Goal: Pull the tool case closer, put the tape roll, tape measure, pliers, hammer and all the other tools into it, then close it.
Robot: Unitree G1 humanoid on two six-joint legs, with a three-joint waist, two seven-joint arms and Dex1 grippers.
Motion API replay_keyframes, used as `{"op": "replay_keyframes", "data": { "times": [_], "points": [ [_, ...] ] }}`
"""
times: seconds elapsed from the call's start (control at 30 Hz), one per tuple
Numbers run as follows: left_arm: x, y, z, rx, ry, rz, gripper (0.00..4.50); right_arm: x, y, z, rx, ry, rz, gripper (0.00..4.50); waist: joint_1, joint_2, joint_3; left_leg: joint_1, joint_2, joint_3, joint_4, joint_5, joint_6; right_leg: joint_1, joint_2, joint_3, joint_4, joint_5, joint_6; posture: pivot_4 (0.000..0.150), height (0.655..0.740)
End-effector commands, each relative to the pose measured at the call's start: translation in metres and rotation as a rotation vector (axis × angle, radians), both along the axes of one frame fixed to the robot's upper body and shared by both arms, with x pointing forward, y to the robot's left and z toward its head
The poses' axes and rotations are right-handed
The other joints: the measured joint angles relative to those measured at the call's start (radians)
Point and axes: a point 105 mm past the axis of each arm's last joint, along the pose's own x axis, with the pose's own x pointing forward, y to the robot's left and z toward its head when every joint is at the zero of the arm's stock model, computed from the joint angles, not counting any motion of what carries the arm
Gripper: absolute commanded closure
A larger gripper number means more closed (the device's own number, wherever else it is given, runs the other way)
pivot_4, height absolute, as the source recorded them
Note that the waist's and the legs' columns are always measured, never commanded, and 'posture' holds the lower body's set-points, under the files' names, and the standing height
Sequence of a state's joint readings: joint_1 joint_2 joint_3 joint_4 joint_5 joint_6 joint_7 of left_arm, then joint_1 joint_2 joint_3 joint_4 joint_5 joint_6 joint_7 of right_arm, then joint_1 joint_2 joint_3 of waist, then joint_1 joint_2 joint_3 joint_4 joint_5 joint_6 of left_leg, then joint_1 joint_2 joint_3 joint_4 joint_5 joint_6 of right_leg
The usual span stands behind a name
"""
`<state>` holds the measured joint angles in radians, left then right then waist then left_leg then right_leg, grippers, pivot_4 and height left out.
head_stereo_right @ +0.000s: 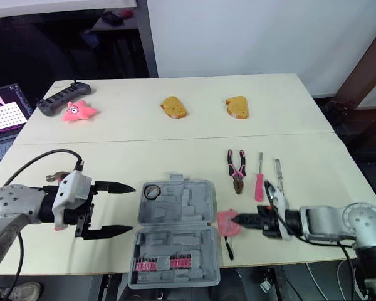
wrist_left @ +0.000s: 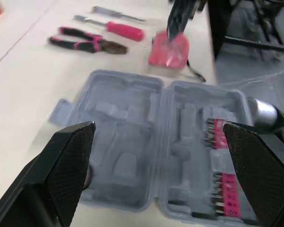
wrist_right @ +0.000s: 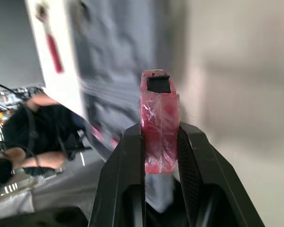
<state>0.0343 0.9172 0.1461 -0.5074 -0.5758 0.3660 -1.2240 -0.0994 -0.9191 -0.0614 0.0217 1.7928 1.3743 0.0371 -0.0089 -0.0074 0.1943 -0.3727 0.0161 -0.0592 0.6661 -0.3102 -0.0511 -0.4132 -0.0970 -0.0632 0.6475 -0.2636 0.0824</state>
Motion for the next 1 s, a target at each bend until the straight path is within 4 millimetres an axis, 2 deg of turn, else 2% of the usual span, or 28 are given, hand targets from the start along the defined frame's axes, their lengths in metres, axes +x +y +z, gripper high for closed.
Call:
{"op": "replay_keyframes", "data": {
  "times": [0.03, 0.13, 0.23, 0.3, 0.37, 0.5, 0.57, 0.63, 0.7, 0.77, 0.83, 0.9, 1.0],
  "points": [
    [-0.005, -0.003, 0.007, 0.018, -0.050, -0.035, 0.00, 0.000, 0.003, 0.002, 0.035, -0.047, -0.010, 4.07, -0.001, 0.000, 0.000, 0.000, 0.000, 0.000, 0.000, 0.000, 0.000, 0.000, 0.000, 0.000, 0.000, 0.000, 0.000, 0.150, 0.7400],
    [-0.007, -0.006, 0.006, 0.025, -0.057, -0.046, 0.00, -0.002, 0.000, -0.011, 0.015, -0.046, -0.044, 4.07, -0.001, 0.000, 0.000, 0.001, 0.000, 0.000, 0.000, 0.000, 0.000, 0.000, 0.001, 0.000, 0.000, 0.000, 0.000, 0.150, 0.7400],
    [-0.006, -0.007, 0.003, 0.035, -0.061, -0.039, 0.00, -0.001, -0.006, -0.015, -0.003, -0.066, -0.068, 4.07, 0.001, 0.000, 0.000, 0.000, 0.000, 0.000, 0.000, 0.000, 0.000, 0.000, 0.001, 0.000, -0.001, 0.000, 0.000, 0.150, 0.7400],
    [-0.003, -0.005, -0.001, 0.056, -0.067, -0.012, 0.00, -0.001, -0.011, -0.013, -0.015, -0.084, -0.077, 3.01, 0.001, 0.000, 0.000, 0.000, 0.000, 0.000, 0.000, 0.000, 0.000, 0.000, 0.001, 0.001, -0.001, 0.000, 0.000, 0.150, 0.7400],
    [-0.001, -0.005, -0.002, 0.038, -0.055, 0.011, 0.00, -0.003, -0.014, -0.011, -0.025, -0.095, -0.076, 2.16, 0.004, 0.000, 0.000, 0.000, 0.000, 0.000, 0.000, 0.000, 0.000, 0.000, 0.001, 0.002, -0.001, 0.000, 0.000, 0.150, 0.7400],
    [0.006, -0.007, 0.003, -0.044, -0.056, 0.038, 0.00, -0.007, -0.032, 0.007, -0.063, -0.149, -0.076, 0.12, 0.008, 0.001, 0.000, 0.000, 0.000, 0.001, 0.000, 0.000, 0.000, 0.000, 0.001, 0.002, -0.001, 0.000, 0.000, 0.150, 0.7400],
    [0.003, -0.008, 0.004, -0.054, -0.037, -0.002, 0.00, -0.006, -0.039, 0.016, -0.135, -0.202, -0.053, 0.05, 0.009, 0.000, 0.000, 0.000, 0.000, 0.001, 0.000, 0.000, 0.000, 0.000, 0.001, 0.002, 0.000, 0.000, 0.000, 0.150, 0.7400],
    [-0.001, -0.008, 0.003, -0.050, 0.002, -0.037, 0.00, 0.004, -0.044, 0.033, -0.235, -0.368, -0.027, 0.05, 0.011, 0.001, 0.000, 0.000, 0.000, 0.001, 0.000, 0.000, 0.000, 0.000, 0.001, 0.002, 0.000, 0.000, 0.000, 0.150, 0.7400],
    [-0.006, -0.005, 0.002, -0.050, 0.057, -0.064, 0.00, 0.014, -0.046, 0.053, -0.403, -0.647, 0.051, 0.05, 0.014, 0.001, 0.000, 0.001, 0.000, 0.000, 0.000, 0.000, 0.000, 0.000, 0.002, 0.002, -0.001, 0.000, 0.000, 0.150, 0.7400],
    [-0.006, -0.002, 0.004, -0.065, 0.096, -0.064, 0.00, 0.015, -0.038, 0.068, -0.508, -0.904, 0.212, 0.05, 0.019, 0.001, 0.000, 0.000, 0.000, 0.000, 0.000, 0.000, 0.000, -0.001, 0.002, 0.002, -0.001, 0.000, 0.000, 0.150, 0.7400],
    [-0.007, 0.001, 0.005, -0.079, 0.129, -0.056, 0.00, 0.010, -0.038, 0.059, -0.632, -0.961, 0.398, 0.05, 0.020, 0.001, 0.000, 0.000, 0.000, 0.000, 0.000, 0.000, 0.000, 0.000, 0.002, 0.002, -0.001, 0.000, 0.001, 0.150, 0.7400],
    [-0.010, 0.004, 0.005, -0.080, 0.125, -0.068, 0.00, 0.000, -0.031, 0.047, -0.645, -0.955, 0.575, 0.05, 0.019, 0.000, 0.000, 0.000, 0.000, 0.001, 0.001, 0.000, 0.000, 0.000, 0.002, 0.003, -0.001, 0.000, 0.001, 0.150, 0.7400],
    [-0.015, 0.006, 0.001, -0.073, 0.147, -0.073, 0.00, -0.005, -0.016, 0.043, -0.632, -1.045, 0.736, 0.05, 0.019, 0.000, 0.001, 0.000, 0.000, 0.001, 0.001, 0.000, 0.000, 0.000, 0.002, 0.003, -0.002, 0.000, 0.000, 0.150, 0.7400]
  ]
}}
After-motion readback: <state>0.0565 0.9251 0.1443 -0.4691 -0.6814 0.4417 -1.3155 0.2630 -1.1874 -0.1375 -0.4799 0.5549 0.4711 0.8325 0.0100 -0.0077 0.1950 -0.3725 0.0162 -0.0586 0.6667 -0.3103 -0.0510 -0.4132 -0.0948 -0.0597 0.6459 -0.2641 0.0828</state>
